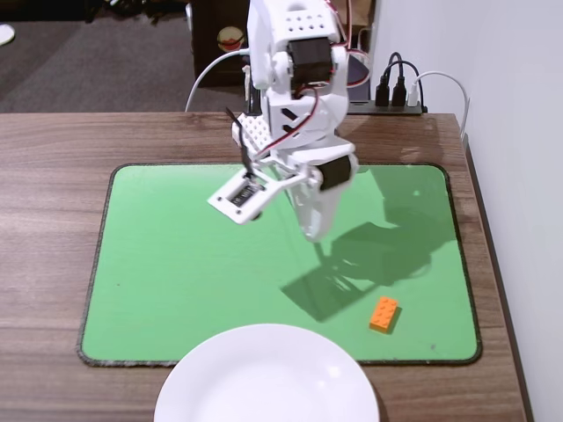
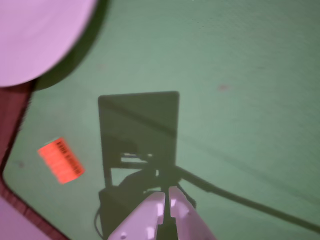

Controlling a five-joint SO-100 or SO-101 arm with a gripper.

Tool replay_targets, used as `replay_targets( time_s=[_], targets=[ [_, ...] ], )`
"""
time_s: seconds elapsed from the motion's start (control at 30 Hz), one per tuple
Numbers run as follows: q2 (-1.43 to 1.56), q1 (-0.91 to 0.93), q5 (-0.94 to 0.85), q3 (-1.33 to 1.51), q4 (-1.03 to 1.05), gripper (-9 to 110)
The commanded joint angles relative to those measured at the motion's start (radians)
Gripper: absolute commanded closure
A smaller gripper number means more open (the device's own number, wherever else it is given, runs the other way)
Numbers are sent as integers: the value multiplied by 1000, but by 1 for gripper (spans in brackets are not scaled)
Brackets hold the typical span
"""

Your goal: Grasp a lego block and put it on the plate.

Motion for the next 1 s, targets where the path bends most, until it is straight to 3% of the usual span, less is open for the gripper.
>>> replay_targets(
  time_s=[0.0, 0.37, 0.7, 0.97],
  targets=[
    [-29, -29, -38, -109, 26, 101],
    [-345, -133, -179, -479, 192, 101],
    [-434, -115, -344, -650, 225, 101],
    [-627, -115, -321, -887, 316, 101]
  ],
)
